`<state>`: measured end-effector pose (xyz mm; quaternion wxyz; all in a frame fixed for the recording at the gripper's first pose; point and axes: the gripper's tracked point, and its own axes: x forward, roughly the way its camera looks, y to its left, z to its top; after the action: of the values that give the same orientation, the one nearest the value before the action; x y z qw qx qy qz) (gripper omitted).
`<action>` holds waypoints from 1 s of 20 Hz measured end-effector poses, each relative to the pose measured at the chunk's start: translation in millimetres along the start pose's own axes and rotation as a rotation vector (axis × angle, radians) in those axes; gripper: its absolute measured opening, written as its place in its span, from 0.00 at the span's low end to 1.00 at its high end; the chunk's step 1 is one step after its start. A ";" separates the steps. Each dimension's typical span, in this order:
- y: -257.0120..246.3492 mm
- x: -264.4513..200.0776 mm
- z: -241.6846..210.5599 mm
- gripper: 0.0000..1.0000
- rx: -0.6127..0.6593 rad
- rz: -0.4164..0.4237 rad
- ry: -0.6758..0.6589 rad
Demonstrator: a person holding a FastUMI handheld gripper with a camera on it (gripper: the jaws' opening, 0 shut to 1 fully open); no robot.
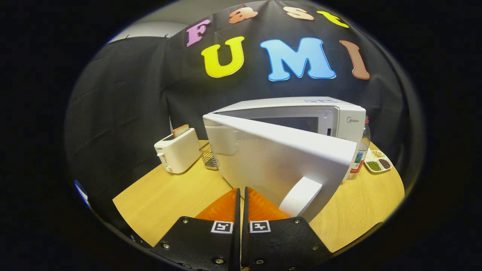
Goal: Open the microwave, put the food inside, and close the microwave door.
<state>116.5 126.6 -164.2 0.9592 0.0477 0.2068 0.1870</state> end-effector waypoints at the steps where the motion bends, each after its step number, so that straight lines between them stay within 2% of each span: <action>1: -6.1 3.9 2.3 0.02 0.005 -0.007 0.000; 20: -88.5 71.7 42.6 0.02 0.056 -0.120 -0.029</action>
<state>224.7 71.3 -167.6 0.9698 0.0649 0.2006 0.1227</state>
